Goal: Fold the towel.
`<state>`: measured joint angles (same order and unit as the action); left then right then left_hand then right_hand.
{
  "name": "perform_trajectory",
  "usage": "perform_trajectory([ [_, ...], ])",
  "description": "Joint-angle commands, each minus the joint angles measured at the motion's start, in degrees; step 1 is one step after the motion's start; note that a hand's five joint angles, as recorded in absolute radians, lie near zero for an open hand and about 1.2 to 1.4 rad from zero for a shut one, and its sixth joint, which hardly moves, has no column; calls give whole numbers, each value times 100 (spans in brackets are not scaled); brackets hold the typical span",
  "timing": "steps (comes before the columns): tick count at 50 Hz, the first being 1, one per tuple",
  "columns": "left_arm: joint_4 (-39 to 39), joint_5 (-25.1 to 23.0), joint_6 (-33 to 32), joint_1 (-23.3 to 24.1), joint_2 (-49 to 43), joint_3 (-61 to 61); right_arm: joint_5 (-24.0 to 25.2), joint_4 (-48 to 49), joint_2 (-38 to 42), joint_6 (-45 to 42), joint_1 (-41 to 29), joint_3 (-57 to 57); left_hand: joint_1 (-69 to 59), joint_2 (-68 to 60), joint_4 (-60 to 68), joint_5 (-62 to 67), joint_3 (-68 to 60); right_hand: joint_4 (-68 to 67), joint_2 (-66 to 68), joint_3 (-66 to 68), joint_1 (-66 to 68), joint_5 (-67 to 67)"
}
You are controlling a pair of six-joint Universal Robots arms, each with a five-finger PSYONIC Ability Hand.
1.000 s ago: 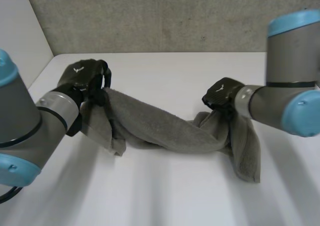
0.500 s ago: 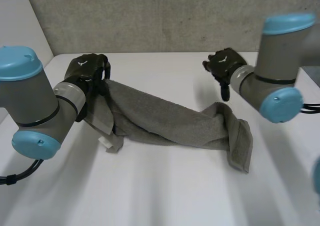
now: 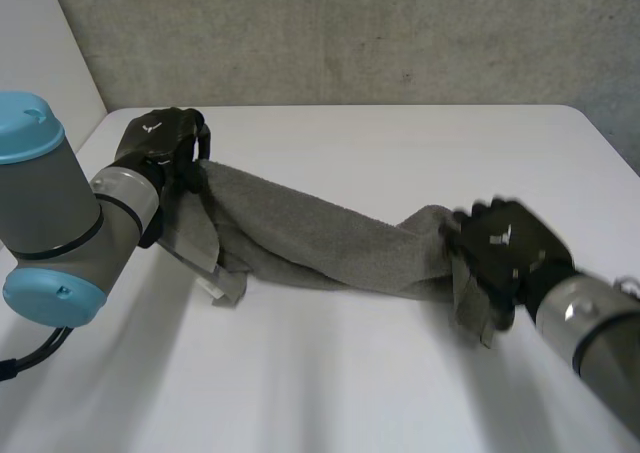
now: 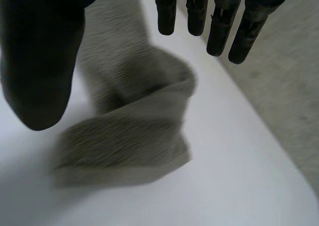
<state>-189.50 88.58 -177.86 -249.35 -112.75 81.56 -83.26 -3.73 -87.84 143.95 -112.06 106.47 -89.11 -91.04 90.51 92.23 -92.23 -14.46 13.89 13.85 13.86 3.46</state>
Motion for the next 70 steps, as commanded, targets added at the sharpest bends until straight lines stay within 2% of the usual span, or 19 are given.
perform_trajectory([
  [1,1,1,23,1,-2,36,55,470,-120,2,27,972,911,1104,-1051,-2223,1223,-101,157,161,161,201],
  [6,1,1,32,10,-2,62,64,1138,56,2,44,1271,911,1104,-1051,-2223,1223,-135,191,195,194,234],
  [16,1,1,49,10,-2,150,108,2542,995,-7,79,1315,911,1104,-1051,-2223,1223,-202,258,262,261,301],
  [24,-8,1,67,18,-2,159,108,3035,1725,-77,9,1114,911,1104,-1051,-2223,1223,-387,443,447,446,486],
  [35,-166,-8,67,10,-2,255,29,3730,2112,-165,88,841,911,1104,-1051,-2223,1223,-1295,1351,1355,1354,1394],
  [48,-166,-16,67,10,-2,264,-50,3977,2069,-455,176,770,911,1104,-1051,-2223,1223,-2522,2578,2582,2581,2621],
  [62,-166,-16,67,10,-2,273,-77,3906,2121,-482,711,586,911,1104,-1051,-2223,1223,-2523,2580,2584,2583,2623],
  [70,-166,-16,67,10,-2,273,-24,3880,2148,-797,905,559,911,1104,-1051,-2223,1223,-2523,2580,2584,2583,2623],
])
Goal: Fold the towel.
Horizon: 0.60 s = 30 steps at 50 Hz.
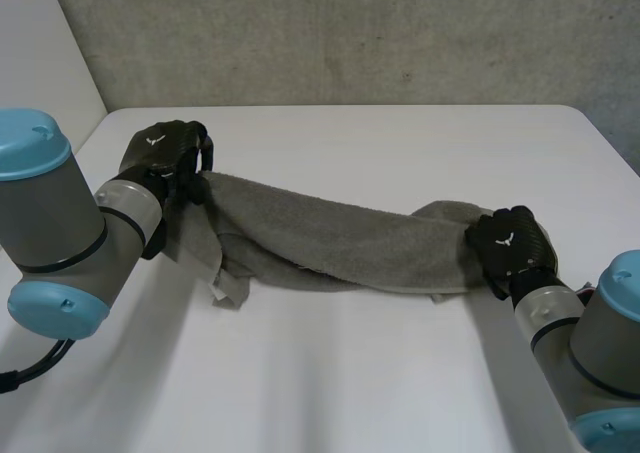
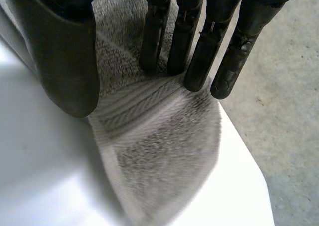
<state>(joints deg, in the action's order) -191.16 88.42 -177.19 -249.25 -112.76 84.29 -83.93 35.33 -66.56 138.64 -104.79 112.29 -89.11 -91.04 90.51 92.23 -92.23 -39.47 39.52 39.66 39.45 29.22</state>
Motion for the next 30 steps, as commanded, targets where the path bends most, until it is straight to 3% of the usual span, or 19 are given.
perform_trajectory([
  [1,0,0,0,-1,0,0,44,-35,29,-310,204,-22,911,1104,-1051,-2223,1223,-5,0,-14,8,31],
  [7,0,0,0,-1,0,0,79,-79,29,-320,301,-14,911,1104,-1051,-2223,1223,96,-101,-115,-94,-70],
  [19,0,0,0,-1,0,0,536,-526,3,-311,635,30,911,1104,-1051,-2223,1223,1576,-1581,-1594,-1573,-1550],
  [30,0,0,0,-1,0,0,782,-765,-94,-214,696,30,911,1104,-1051,-2223,1223,1358,-1363,-1377,-1356,-1332],
])
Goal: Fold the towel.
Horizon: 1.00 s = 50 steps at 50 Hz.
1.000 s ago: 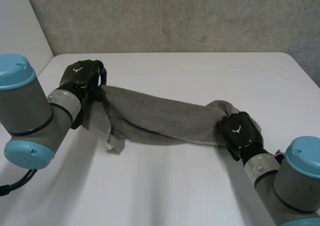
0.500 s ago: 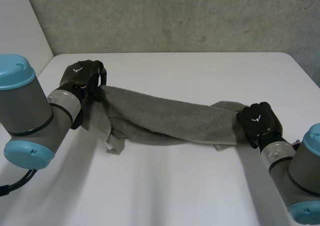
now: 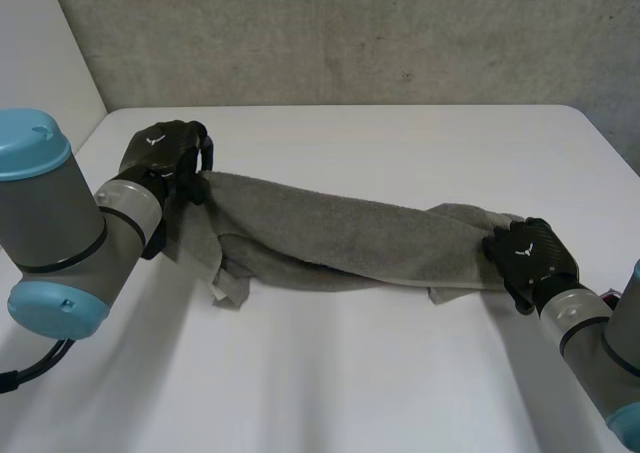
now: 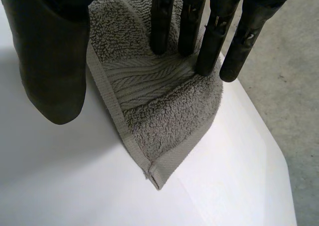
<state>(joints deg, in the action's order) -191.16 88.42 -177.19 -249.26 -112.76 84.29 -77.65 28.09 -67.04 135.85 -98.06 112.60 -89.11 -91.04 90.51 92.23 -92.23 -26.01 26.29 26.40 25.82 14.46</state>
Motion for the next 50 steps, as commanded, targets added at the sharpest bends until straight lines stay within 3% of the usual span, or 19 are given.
perform_trajectory([
  [1,0,0,0,0,0,0,154,-6,-37,65,7,-27,911,1104,-1051,-2223,1223,-88,60,50,108,244],
  [26,0,0,0,0,0,0,101,56,754,38,-2,-836,911,1104,-1051,-2223,1223,-611,582,572,630,766],
  [34,-62,0,0,0,0,0,101,65,754,38,15,-950,911,1104,-1051,-2223,1223,-1805,1777,1767,1824,1961],
  [42,-62,-9,0,-9,0,0,22,12,894,47,15,-1231,911,1104,-1051,-2223,1223,-4947,4918,4908,4966,5102],
  [50,-62,-9,0,-17,0,-9,13,-58,904,47,76,-1372,911,1104,-1051,-2223,1223,-5399,5371,5360,5418,5554],
])
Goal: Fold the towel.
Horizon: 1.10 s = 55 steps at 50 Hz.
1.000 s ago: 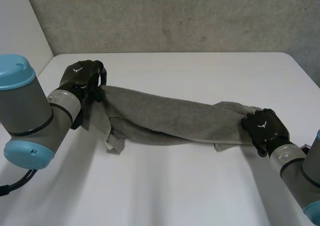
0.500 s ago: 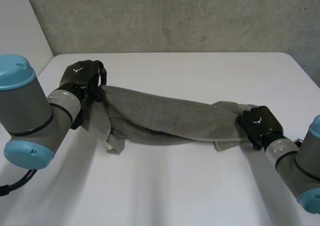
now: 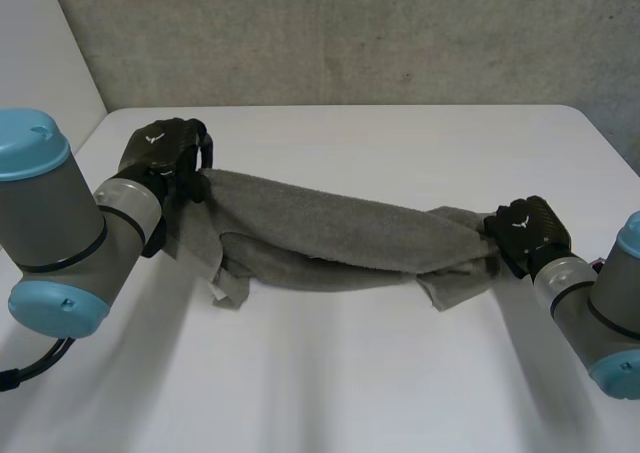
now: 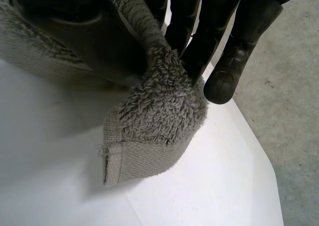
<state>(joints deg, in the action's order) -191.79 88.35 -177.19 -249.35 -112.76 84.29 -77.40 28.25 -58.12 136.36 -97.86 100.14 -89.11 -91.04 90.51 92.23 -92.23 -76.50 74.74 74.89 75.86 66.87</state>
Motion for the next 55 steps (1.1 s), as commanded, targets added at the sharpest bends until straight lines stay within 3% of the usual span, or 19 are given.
perform_trajectory([
  [1,1,-2,0,-9,0,-9,-12,-74,11,-4,56,-127,911,1104,-1051,-2223,1223,-350,526,511,414,313],
  [6,10,-20,-9,-53,44,-26,-12,-522,-639,251,144,-171,911,1104,-1051,-2223,1223,-350,526,511,414,313],
  [8,45,-37,-35,-88,315,-26,41,-942,-1645,941,162,-293,911,1104,-1051,-2223,1223,-350,526,511,414,313],
  [12,72,-37,-35,-88,624,-35,50,-1401,-2274,1604,179,-628,911,1104,-1051,-2223,1223,-350,526,511,414,313],
  [14,141,-37,-61,-62,886,-44,76,-2266,-2589,1718,171,-1126,911,1104,-1051,-2223,1223,-350,526,511,414,313],
  [15,142,-37,-61,-62,888,-44,76,-2271,-2590,1718,171,-1129,911,1104,-1051,-2223,1223,-350,526,511,414,313],
  [19,623,-37,-70,-96,1142,-114,146,-4041,-2564,1544,145,-1970,911,1104,-1051,-2223,1223,-350,526,511,414,313],
  [20,625,-37,-70,-97,1143,-114,146,-4046,-2564,1543,144,-1972,911,1104,-1051,-2223,1223,-350,526,511,414,313],
  [24,1274,-37,-105,-105,959,-316,138,-5221,-2091,623,83,-2446,911,1104,-1051,-2223,1223,-350,526,511,414,313],
  [29,1924,-37,-446,-114,222,-640,50,-5356,-1686,-126,-145,-2596,911,1104,-1051,-2223,1223,-350,526,511,414,313],
  [36,2480,-37,-1397,-97,-466,-1222,-3,-5382,-868,-242,-532,-3089,911,1104,-1051,-2223,1223,-350,526,511,414,313],
  [44,2453,-2,-1644,-88,-1081,-3155,-179,-4477,-103,-75,-972,-4706,911,1104,-1051,-2223,1223,-350,526,511,414,313],
  [46,2061,-11,-1443,-79,-1064,-4048,-397,-3026,-68,327,-1147,-4969,911,1104,-1051,-2223,1223,-350,526,511,414,313],
  [47,2058,-11,-1441,-79,-1063,-4052,-399,-3018,-68,330,-1148,-4970,911,1104,-1051,-2223,1223,-350,526,511,414,313],
  [49,1253,-11,-742,-96,-985,-4559,-749,-1146,-539,1090,-1130,-4472,911,1104,-1051,-2223,1223,-350,526,511,414,313],
  [52,880,-11,-308,-132,-826,-4693,-882,-258,-1008,1428,-1148,-4064,911,1104,-1051,-2223,1223,-350,526,511,414,313],
  [54,329,-46,436,-376,-485,-4824,-935,705,-1674,1788,-1130,-3531,911,1104,-1051,-2223,1223,-350,526,511,414,313],
  [55,326,-46,439,-378,-483,-4825,-935,709,-1676,1789,-1130,-3528,911,1104,-1051,-2223,1223,-350,526,511,414,313],
])
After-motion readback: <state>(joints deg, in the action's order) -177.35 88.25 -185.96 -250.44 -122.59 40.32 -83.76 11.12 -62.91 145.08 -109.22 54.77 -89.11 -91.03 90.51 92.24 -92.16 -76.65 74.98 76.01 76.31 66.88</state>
